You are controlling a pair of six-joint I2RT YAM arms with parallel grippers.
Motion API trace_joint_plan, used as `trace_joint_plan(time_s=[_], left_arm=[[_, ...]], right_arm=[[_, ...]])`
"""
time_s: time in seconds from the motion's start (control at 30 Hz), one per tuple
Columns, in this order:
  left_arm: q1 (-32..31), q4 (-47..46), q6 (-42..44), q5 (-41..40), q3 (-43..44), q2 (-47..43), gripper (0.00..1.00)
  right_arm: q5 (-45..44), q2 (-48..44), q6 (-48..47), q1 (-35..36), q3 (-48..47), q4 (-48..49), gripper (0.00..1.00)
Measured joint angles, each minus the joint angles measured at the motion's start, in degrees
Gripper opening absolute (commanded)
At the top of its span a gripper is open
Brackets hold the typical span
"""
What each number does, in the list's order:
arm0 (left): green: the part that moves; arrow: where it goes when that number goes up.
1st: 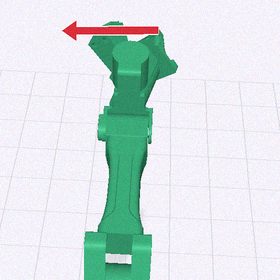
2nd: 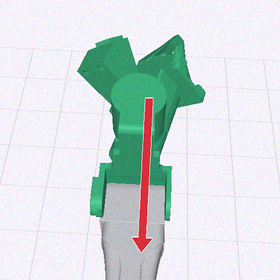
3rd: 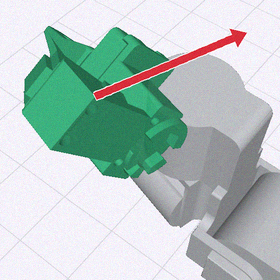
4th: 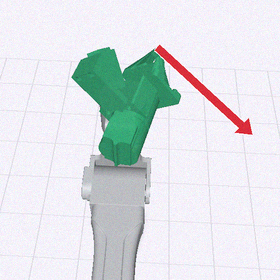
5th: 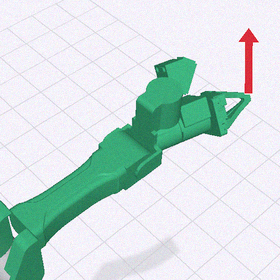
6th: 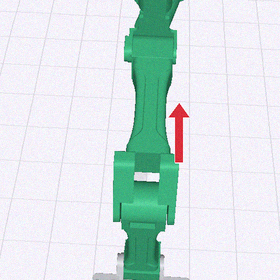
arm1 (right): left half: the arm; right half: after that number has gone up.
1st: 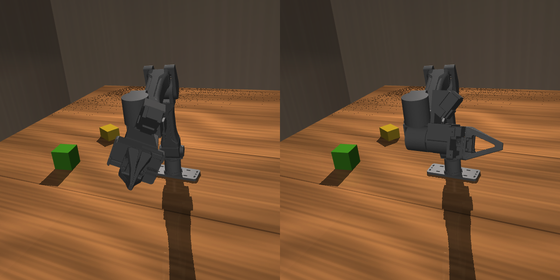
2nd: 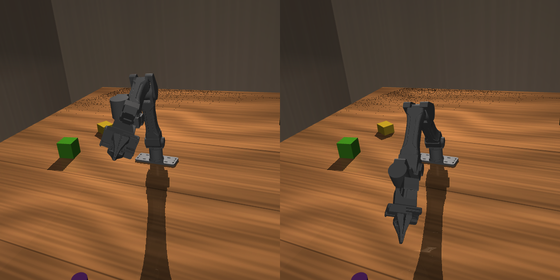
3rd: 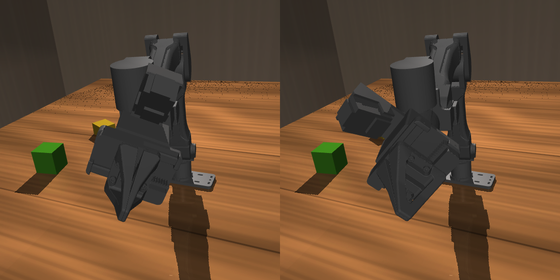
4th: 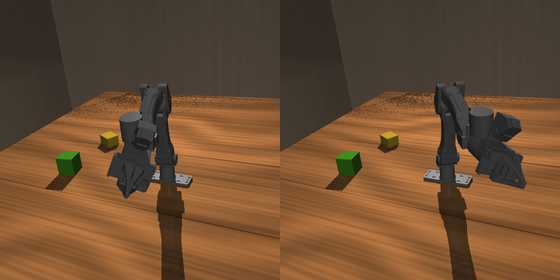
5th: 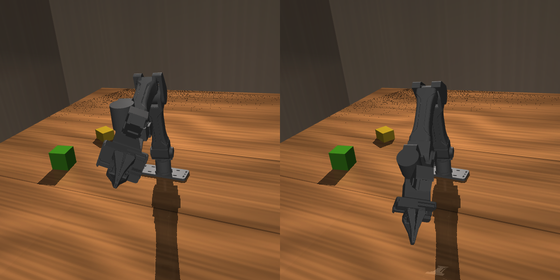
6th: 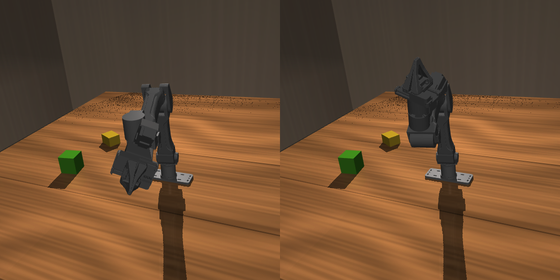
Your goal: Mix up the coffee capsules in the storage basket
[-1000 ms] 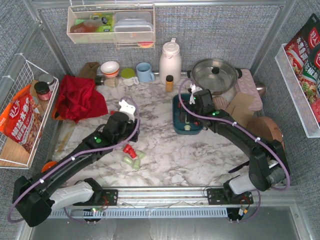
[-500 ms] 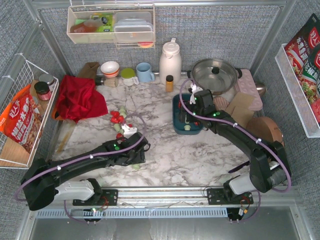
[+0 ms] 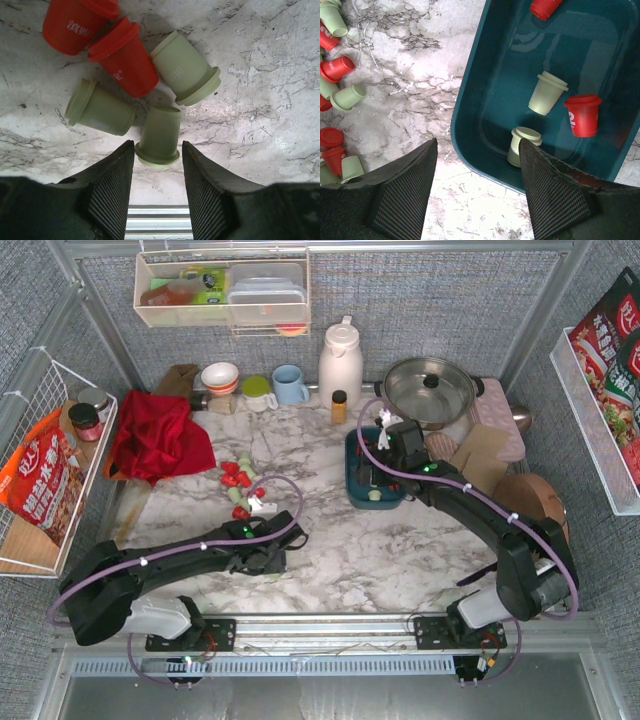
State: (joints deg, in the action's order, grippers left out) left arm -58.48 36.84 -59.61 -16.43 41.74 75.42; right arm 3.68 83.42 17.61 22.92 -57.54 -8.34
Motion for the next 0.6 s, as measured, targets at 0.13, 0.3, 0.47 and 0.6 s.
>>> trace_joint_plan(time_s=[0.13, 0.3, 0.47, 0.6], left_arm=[[0.0, -1.6, 0.5, 0.0, -0.3, 1.5, 0.51], [0.0, -2.9, 1.2, -0.3, -0.3, 3.8, 0.52], [0.0, -4.0, 2.4, -0.5, 0.6, 6.8, 0.51], [0.0, -4.5, 2.9, -0.5, 1.2, 8.6, 0.42]], right_arm=[[0.2, 0.5, 0.2, 0.0, 0.0, 0.0, 0.7], [0.4, 0.8, 0.2, 0.0, 0.0, 0.0, 0.7], [0.8, 1.3, 0.2, 0.0, 0.0, 0.0, 0.7], [0.8, 1.3, 0.2, 0.0, 0.0, 0.0, 0.7]])
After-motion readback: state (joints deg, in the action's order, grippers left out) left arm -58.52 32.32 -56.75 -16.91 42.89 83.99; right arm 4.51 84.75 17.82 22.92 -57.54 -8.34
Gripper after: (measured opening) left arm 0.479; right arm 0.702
